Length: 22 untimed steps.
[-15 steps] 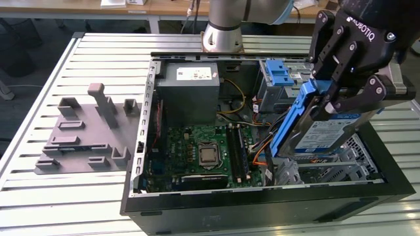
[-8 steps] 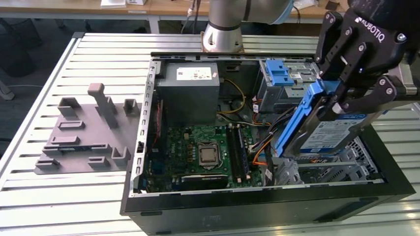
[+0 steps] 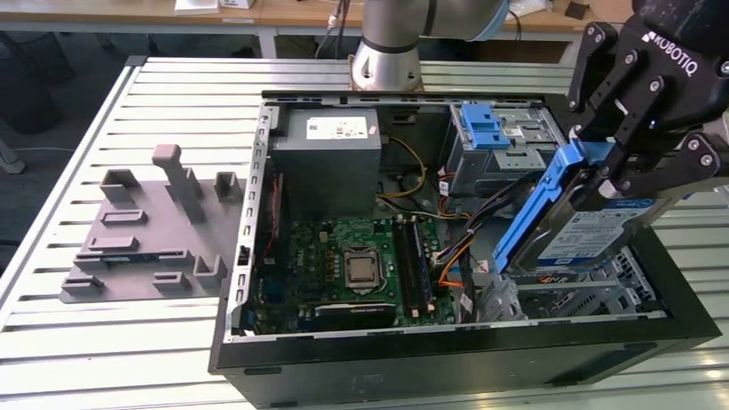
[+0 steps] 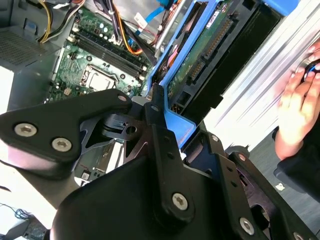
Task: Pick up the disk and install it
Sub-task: 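Insert the disk into the insertion slot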
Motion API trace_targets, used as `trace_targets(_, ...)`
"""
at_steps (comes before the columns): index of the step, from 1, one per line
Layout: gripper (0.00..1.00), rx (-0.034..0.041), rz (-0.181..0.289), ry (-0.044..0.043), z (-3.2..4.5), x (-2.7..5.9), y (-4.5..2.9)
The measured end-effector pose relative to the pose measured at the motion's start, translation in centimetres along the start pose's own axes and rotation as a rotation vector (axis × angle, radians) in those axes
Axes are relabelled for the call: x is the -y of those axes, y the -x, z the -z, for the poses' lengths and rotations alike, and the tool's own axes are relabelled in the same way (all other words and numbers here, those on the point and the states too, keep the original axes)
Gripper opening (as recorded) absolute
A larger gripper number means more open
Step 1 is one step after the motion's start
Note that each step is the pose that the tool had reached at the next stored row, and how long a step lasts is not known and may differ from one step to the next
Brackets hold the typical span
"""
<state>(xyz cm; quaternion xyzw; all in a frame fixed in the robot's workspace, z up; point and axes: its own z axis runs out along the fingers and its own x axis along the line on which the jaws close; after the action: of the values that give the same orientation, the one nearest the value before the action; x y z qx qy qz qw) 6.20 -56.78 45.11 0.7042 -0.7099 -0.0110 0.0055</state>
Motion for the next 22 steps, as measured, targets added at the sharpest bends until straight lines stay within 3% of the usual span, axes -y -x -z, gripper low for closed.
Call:
trace_targets(6,0.36,-0.0002,0.000,0.0000,-0.14,1.27,0.01)
trace_targets(8,0.36,-0.0004,0.000,-0.0024,-0.26,1.30,0.01)
trace_targets(11,0.36,0.0000,0.000,-0.0143,-0.48,1.31,-0.02)
trace_targets(22,0.36,0.0021,0.000,-0.0150,-1.35,1.69,-0.13)
